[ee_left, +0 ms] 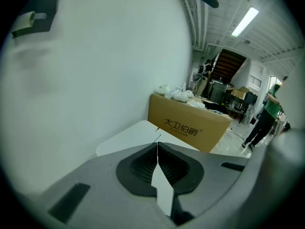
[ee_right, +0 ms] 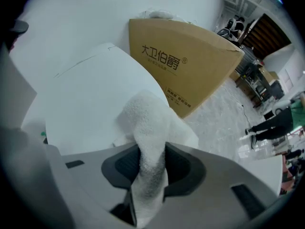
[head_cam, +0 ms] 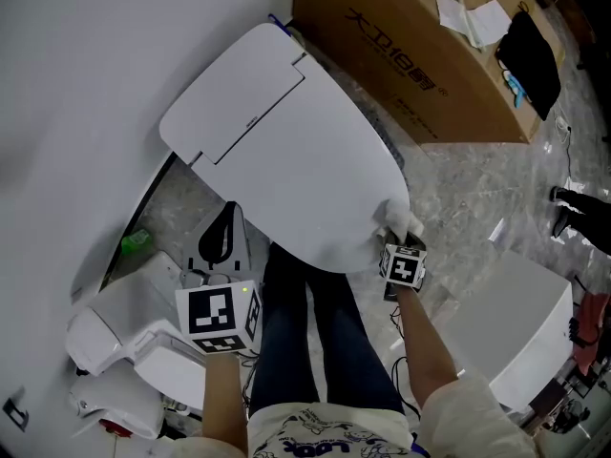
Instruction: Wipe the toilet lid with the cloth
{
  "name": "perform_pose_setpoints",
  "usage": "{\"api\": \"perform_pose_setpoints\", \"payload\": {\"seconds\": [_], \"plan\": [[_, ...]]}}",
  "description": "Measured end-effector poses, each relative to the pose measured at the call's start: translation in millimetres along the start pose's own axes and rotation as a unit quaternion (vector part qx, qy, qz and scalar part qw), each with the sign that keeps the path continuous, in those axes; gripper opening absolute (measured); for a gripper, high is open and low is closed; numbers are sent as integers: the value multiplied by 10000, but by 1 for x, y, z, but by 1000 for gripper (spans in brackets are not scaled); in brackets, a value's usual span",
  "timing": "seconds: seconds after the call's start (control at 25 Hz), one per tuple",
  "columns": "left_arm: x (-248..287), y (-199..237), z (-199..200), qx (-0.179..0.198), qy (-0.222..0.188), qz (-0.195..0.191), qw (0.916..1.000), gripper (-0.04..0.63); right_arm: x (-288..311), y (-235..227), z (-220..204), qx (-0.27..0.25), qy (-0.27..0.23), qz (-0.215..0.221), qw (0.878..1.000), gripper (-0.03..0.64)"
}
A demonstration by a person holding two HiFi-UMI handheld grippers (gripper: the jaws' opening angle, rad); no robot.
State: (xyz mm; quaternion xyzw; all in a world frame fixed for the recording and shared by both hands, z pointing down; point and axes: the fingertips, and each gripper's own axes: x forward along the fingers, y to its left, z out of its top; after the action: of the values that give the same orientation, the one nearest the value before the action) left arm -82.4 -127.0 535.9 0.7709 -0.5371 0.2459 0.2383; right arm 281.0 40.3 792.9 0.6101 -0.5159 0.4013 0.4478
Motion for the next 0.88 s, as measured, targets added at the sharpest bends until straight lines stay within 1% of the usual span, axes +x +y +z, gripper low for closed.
{"api": "perform_pose_setpoints", "payload": {"seconds": [0.2, 0.4, 0.68, 0.88], "plan": [[-3, 9, -3, -70, 4, 42, 10000, 9, -6, 5, -21, 545, 213, -223, 9980, 114], [-4, 17, -4, -128, -28, 65, 9999, 9, -14, 20, -32, 1069, 624, -493, 9911, 114], [-9, 31, -6, -232, -48, 138, 9996, 9, -13, 45, -17, 1343, 871, -667, 9848, 112], [-14, 49, -8, -289, -65, 244, 9993, 9, -10, 68, 10, 1435, 823, -560, 9846, 112]]}}
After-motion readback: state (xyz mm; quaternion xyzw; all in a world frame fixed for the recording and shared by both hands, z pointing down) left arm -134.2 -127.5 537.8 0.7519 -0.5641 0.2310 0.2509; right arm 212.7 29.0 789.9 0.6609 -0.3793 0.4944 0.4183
